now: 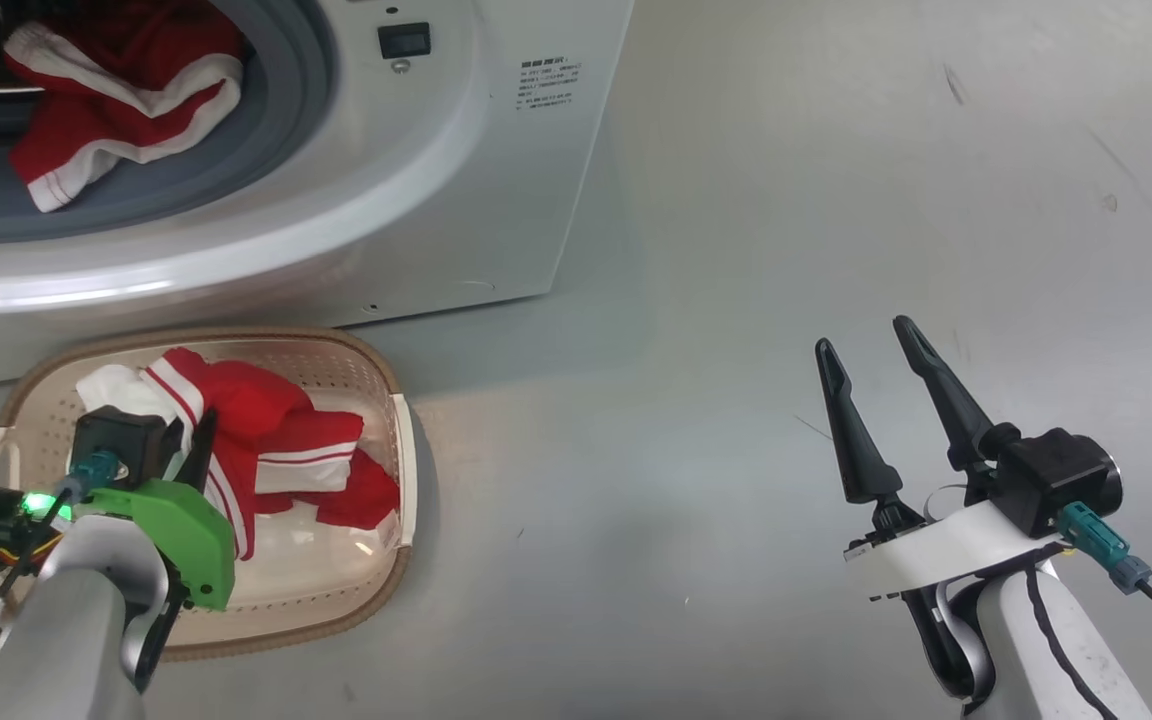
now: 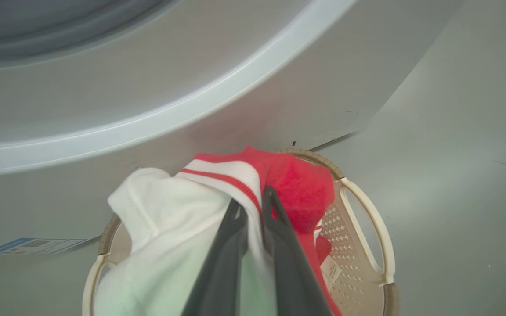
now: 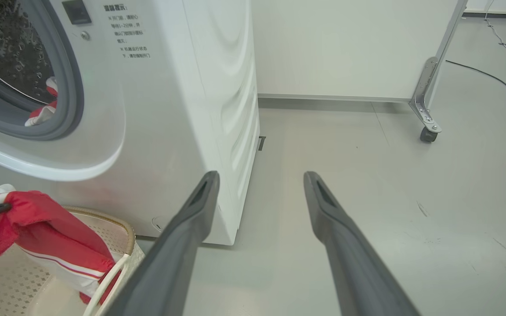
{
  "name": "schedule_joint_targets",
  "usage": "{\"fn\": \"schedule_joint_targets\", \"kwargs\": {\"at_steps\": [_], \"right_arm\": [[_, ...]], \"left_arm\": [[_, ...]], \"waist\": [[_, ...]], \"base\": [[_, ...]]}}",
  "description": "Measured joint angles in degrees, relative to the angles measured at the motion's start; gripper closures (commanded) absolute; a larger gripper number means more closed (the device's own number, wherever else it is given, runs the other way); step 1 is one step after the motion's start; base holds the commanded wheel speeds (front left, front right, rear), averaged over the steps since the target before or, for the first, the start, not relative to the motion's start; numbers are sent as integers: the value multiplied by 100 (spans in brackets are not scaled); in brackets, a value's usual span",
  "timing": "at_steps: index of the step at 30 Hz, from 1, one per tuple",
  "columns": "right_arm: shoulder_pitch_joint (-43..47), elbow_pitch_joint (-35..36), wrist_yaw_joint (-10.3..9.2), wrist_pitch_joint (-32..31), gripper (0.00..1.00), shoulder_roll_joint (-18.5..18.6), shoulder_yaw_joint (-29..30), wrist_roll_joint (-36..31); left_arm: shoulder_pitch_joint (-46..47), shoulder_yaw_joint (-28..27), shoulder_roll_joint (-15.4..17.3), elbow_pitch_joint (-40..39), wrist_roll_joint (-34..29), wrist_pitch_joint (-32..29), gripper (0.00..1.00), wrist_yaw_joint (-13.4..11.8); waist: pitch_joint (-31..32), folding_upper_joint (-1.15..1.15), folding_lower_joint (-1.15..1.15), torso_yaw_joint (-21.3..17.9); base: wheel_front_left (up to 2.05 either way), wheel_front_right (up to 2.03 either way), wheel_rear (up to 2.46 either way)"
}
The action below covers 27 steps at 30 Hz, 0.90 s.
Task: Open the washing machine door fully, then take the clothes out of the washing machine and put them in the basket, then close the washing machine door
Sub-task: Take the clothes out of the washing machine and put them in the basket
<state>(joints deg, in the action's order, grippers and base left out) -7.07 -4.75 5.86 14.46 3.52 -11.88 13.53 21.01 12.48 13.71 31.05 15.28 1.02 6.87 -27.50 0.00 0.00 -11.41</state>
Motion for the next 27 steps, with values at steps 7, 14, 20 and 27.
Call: {"fn": "schedule_joint_targets", "kwargs": {"at_steps": [7,14,20,27], "right_arm": [[-102,35,-5,0,0,-2,76,-9],[-211,54,-47,0,0,-4,166,-43],[-271,37,-47,0,0,-4,155,-107],[-309,27,-47,0,0,3,162,-116]], "left_arm": [[224,-143,-19,426,104,-52,100,0],[408,-133,-82,746,105,-44,100,0],[488,-149,-125,1184,121,-34,100,0],[587,-168,-172,1508,140,42,100,0]], "waist": [[-395,0,0,-145],[-614,0,0,-183],[-673,0,0,-132],[-681,0,0,-94]], "base": [[0,0,0],[0,0,0],[0,0,0],[0,0,0]]}}
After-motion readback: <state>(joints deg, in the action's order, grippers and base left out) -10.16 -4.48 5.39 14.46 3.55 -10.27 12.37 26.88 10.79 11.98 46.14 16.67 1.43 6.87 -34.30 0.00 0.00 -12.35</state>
